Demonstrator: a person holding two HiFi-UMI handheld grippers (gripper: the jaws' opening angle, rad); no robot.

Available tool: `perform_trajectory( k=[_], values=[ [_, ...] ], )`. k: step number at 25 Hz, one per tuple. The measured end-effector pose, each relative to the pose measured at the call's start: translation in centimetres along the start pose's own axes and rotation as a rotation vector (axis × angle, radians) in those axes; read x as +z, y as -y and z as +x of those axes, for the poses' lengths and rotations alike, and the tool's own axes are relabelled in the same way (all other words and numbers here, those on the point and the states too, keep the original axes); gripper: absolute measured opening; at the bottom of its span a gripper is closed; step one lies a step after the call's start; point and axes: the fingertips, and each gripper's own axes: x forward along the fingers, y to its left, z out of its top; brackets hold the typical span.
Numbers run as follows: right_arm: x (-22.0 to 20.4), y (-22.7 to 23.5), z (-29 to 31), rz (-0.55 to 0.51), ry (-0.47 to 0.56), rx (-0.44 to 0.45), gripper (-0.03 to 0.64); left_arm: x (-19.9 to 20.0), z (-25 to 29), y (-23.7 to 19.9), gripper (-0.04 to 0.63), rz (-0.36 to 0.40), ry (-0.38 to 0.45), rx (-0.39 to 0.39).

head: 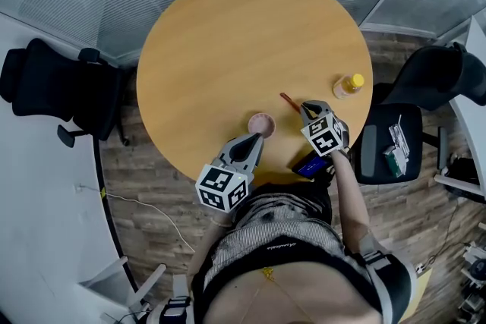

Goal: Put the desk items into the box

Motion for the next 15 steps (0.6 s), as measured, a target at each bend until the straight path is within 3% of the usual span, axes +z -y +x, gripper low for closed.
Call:
perform_trajectory(
  k=[15],
  values=[
    [-3.5, -1.0, 3.8, -0.032, -0.138, 0.098, 0.025, -0.3, 0.5, -1.4, 0.018, -0.022, -0.012, 0.009]
  ],
)
